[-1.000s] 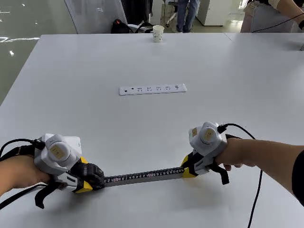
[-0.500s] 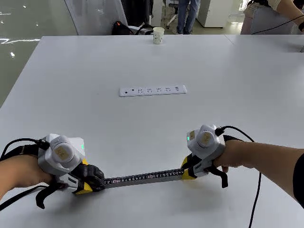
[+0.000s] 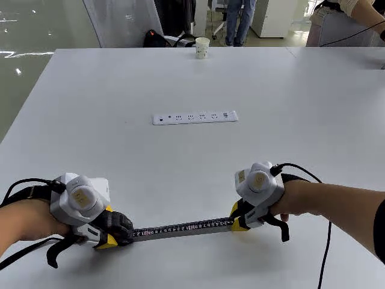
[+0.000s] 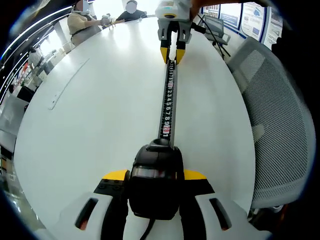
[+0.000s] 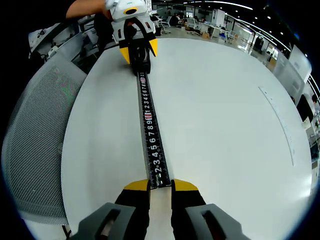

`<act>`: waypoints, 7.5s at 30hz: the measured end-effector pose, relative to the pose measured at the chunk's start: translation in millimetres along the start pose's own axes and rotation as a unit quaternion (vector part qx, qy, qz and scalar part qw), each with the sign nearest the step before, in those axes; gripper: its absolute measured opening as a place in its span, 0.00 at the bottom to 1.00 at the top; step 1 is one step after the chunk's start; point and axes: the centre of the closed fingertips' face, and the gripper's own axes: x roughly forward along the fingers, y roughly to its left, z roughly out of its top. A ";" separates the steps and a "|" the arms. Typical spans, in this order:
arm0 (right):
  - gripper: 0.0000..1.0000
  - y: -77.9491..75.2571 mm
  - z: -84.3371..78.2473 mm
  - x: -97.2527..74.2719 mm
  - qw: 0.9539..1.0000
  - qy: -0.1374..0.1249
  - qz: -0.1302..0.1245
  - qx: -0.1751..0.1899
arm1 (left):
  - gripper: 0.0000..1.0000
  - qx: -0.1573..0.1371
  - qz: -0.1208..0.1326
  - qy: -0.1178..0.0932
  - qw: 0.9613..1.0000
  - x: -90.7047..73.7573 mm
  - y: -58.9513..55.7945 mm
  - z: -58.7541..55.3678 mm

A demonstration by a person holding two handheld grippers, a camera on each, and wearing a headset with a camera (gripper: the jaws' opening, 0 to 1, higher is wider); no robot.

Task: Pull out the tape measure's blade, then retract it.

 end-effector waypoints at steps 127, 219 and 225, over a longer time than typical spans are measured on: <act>0.99 52.1 -68.1 -103.0 0.934 -0.206 -0.197 0.217 | 0.99 -0.297 0.190 -0.220 0.910 -90.1 -42.1 -44.8; 0.99 25.8 -39.3 -103.2 0.983 -0.112 -0.115 0.092 | 0.99 -0.337 0.181 -0.211 0.900 -59.7 -29.9 19.7; 0.99 22.2 -30.4 -101.1 0.987 -0.105 -0.103 0.071 | 0.99 -0.333 0.187 -0.206 0.901 -57.2 -22.3 26.1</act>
